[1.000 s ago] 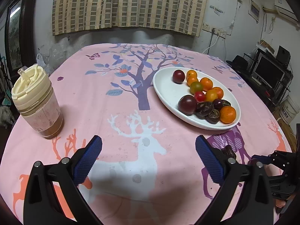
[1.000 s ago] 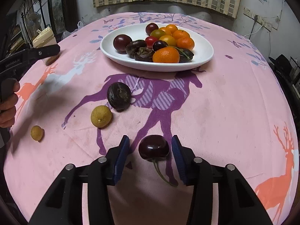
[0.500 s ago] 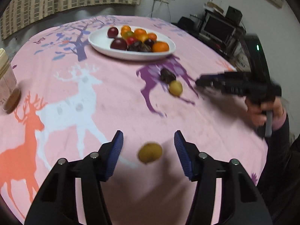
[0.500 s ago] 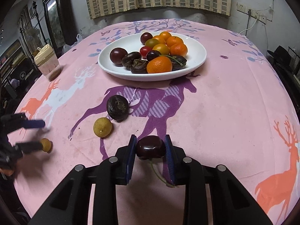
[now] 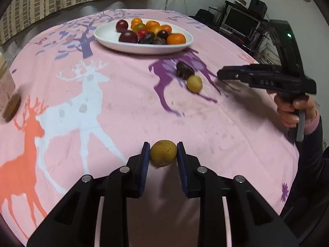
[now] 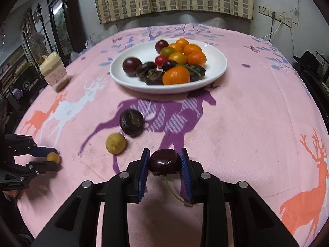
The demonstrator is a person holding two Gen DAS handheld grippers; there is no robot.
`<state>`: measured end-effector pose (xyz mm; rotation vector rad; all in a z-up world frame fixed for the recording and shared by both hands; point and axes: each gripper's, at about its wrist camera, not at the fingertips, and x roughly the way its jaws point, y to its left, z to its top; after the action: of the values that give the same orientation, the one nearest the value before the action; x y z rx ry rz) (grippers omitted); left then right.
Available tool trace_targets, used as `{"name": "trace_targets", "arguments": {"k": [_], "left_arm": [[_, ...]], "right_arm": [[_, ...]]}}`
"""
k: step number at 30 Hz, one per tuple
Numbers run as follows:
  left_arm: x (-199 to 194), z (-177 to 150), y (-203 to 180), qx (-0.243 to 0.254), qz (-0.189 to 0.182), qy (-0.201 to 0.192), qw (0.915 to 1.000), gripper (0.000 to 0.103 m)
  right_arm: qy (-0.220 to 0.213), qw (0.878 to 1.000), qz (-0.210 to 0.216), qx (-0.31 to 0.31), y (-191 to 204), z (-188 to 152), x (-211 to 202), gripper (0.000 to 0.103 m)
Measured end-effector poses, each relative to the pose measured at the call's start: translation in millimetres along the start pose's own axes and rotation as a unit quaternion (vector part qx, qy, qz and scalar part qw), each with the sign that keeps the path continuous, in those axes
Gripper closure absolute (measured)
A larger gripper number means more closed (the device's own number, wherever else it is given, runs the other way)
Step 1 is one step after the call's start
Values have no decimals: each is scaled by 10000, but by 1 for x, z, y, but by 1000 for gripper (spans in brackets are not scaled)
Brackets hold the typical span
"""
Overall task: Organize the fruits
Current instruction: 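Grasp a dark cherry with the right tool while the left tool grasps a yellow fruit, drop both on plate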
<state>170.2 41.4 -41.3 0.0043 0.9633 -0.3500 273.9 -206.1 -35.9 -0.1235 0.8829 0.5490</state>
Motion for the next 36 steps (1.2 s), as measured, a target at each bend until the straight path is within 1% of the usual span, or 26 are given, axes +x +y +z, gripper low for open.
{"name": "trace_targets", "arguments": {"k": [2,4,6,8,11,14,16,17,18,19,20,21,22,23,24,26,28,30,32,35,36], "left_arm": [[-5,24,1,-35,96,-262,9996,77],[-8,62,6,-232,65,-603,9979,77],[-1,100,12,-464,7,-790,9958,77],[12,132,15,-572,160,-918,9940,77],[41,172,21,-741,315,-946,9923,77],[62,191,27,-823,444,-889,9916,77],[76,201,30,-797,606,-855,9913,77],[81,204,31,-798,665,-824,9912,76],[85,205,33,-844,789,-780,9902,58],[85,204,36,-922,949,-752,9884,40],[81,201,37,-991,1124,-816,9853,12],[74,197,36,-999,1233,-993,9823,8],[64,192,35,-956,1346,-1201,9789,8],[56,190,33,-890,1474,-1292,9766,7],[49,188,33,-853,1581,-1304,9751,7],[39,180,35,-936,1609,-1321,9736,5],[34,166,40,-1068,1587,-1257,9735,5],[30,146,46,-1177,1618,-1196,9724,5],[28,129,51,-1290,1690,-1161,9702,5],[28,108,59,-1487,1720,-1037,9683,5],[28,102,60,-1558,1692,-997,9681,5]], "right_arm": [[-283,9994,129,118,-1,13,-4,73],[-490,9984,118,268,-5,28,-3,73],[-688,9965,102,475,-12,50,3,73],[-801,9949,52,616,-18,68,10,73],[-958,9926,-102,737,-27,91,25,73],[-966,9916,-173,839,-39,109,45,73],[-945,9915,-132,886,-44,117,57,73],[-959,9913,-157,886,-45,119,60,72],[-947,9913,-199,886,-46,119,61,70],[-887,9920,-221,875,-45,118,61,62],[-842,9925,-222,855,-44,115,58,53],[-851,9929,-180,810,-41,113,53,53],[-889,9929,-139,775,-38,110,47,53],[-949,9925,-86,759,-34,107,39,53],[-974,9923,-21,760,-30,103,34,53],[-955,9925,189,743,-21,95,26,52],[-778,9947,392,546,-7,83,24,51],[-600,9966,483,299,8,72,27,50],[-307,9985,449,28,23,59,36,51],[46,9991,388,-165,36,47,50,51],[127,9991,364,-183,38,43,54,55]]}}
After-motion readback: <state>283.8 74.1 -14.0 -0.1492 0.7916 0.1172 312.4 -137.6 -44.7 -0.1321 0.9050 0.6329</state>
